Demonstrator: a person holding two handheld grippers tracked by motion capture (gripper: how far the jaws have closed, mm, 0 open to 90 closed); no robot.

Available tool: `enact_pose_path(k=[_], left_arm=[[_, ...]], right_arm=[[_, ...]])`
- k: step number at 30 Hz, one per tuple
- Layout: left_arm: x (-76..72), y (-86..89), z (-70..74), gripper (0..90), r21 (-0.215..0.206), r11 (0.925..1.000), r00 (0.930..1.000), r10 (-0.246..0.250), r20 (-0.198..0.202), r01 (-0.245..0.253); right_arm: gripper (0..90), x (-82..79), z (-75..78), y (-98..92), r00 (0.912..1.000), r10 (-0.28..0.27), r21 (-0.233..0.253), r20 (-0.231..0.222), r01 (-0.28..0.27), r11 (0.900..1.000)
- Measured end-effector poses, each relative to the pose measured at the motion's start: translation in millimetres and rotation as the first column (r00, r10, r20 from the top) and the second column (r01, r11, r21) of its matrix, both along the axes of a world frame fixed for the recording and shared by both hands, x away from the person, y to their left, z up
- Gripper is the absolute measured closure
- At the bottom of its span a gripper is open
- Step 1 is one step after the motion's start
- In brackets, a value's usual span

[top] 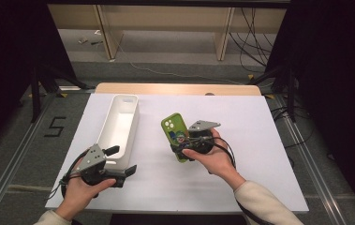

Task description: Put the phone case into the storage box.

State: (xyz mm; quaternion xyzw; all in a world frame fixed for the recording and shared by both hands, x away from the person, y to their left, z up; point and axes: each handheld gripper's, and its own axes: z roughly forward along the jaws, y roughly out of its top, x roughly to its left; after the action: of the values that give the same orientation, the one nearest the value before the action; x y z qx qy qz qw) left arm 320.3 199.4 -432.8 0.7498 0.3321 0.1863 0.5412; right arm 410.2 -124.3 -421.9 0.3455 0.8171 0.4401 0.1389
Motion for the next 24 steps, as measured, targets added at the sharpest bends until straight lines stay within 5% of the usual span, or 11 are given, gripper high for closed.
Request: enact_pose_path(k=[13,24], left_arm=[[2.4,-3.9,5.3,6.9,-0.03,0.9995,1.0,0.007,0.0,-0.007],[18.8,-27.0,21.4,9.6,-0.061,0.998,0.9998,-0.012,0.018,0.013]], right_arm=[[16.4,-6.4,2.3,-14.5,0.9993,0.008,0.013,0.035,-0.008,1.0],[16.4,-11.4,2.7,-20.6,0.9978,0.009,0.025,0.066,-0.011,1.0]])
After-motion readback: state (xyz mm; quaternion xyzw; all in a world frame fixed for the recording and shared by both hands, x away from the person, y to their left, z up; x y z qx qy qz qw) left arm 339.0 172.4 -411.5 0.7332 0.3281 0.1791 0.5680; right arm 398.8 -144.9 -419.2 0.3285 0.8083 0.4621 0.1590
